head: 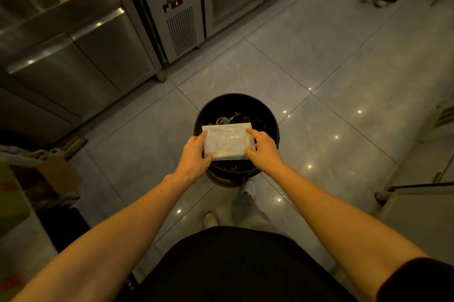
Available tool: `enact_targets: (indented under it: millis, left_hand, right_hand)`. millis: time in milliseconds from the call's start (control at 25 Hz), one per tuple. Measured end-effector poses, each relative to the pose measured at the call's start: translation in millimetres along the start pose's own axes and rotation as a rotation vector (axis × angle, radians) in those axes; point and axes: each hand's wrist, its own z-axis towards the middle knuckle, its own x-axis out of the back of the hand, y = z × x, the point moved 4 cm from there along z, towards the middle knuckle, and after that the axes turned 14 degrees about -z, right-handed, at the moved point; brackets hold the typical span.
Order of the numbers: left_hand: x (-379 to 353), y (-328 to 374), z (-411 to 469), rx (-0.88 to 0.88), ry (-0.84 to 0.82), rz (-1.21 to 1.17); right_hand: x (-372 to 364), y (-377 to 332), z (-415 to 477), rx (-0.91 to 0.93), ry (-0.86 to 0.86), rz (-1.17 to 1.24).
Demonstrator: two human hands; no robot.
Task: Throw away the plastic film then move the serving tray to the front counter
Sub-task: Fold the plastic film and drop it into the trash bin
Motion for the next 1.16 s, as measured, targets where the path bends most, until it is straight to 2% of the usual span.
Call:
enact_targets:
  millis: [280,680,920,1160]
  left_hand:
    - [-25,23,51,0.083,0.013,0.021]
    - [-47,28,96,0.194,-0.008,0.054]
    - [-37,22,114,0.184,-0.089,0.066]
    - [-24,16,121,0.217,-0.25,0.151]
  right_hand:
    - [33,25,61,0.038,-0.066,-0.024]
    - [42,44,97,0.041,-0.145,-0.033]
    - [39,35,109,-0.018,-0.124,-0.028]
    - [24,26,105,-0.101,-0.156,-0.05]
